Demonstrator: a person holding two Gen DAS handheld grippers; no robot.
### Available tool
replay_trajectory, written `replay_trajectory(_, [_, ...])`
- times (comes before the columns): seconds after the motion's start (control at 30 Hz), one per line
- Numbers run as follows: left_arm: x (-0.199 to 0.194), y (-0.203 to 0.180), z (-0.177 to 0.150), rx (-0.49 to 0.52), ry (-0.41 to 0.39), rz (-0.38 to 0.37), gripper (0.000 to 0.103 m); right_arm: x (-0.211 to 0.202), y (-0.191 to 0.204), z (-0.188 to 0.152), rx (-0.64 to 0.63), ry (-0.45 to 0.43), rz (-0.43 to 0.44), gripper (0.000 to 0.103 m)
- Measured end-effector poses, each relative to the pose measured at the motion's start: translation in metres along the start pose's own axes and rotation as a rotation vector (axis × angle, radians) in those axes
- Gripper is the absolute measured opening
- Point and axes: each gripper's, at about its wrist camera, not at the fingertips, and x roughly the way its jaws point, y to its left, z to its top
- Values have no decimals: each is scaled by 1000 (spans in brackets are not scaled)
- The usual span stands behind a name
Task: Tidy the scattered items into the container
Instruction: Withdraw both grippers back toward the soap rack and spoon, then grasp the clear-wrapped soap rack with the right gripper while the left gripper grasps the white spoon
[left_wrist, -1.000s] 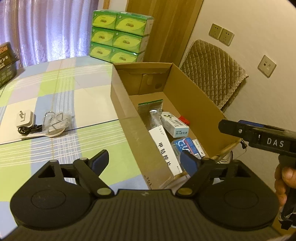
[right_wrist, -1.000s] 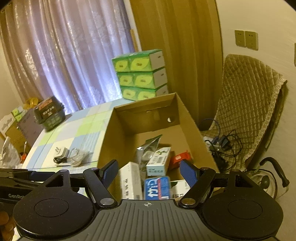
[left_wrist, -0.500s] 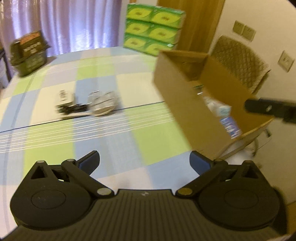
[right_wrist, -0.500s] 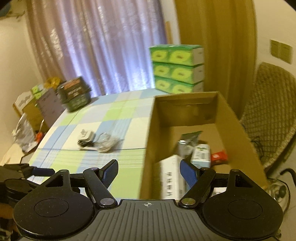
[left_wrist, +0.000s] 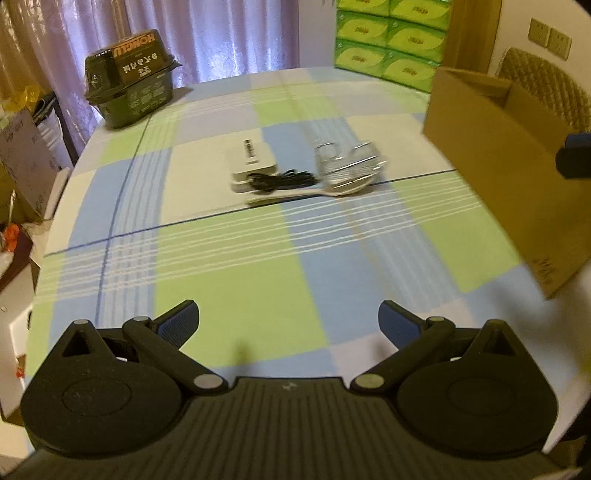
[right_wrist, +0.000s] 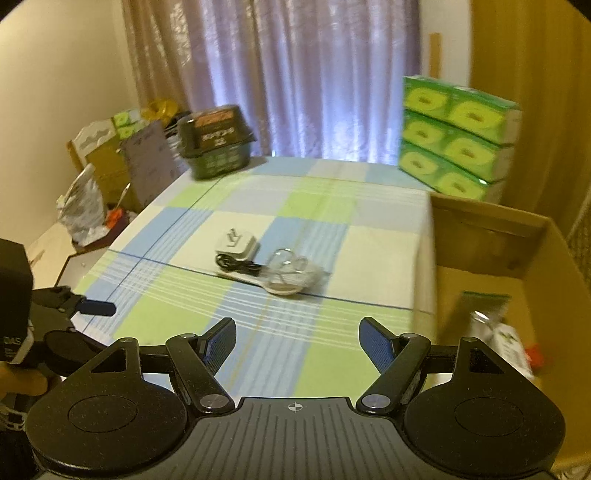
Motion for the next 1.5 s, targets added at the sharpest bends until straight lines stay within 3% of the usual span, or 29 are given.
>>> replay_trajectory(0.23, [33,33,10,-60,-16,-1,102,59,17,8,-26,32,-17,79])
replay_trajectory(0.43, [51,48,25,-88,-92,-9,102,99,18,11,-8,50,-24,79])
replay_trajectory(0.63, [65,38,30,28,-124,-68,101,136,13,14,18,35,-46,79])
replay_trajectory(0.7, [68,33,34,89,-134,-76,102,147,11,15,25,30,-60,90])
replay_trajectory(0.73, [70,32,35,114,-142,-76,101,152,11,15,28,21,-70,103])
replay_trajectory(0.93, [84,42,43,120,-155,-99,101,176,10,21,13,-11,-88,103])
replay_trajectory(1.13, [91,59,45,84,-114,-99,101,200,9,21,60,-12,-117,103])
replay_trajectory(1.3, [96,65,43,141,-113,-53,101,217,15,22,74,-5,-148,103])
replay_trajectory(1.5, [97,66,45,159,-124,-76,101,231,18,26,40,8,-188,103])
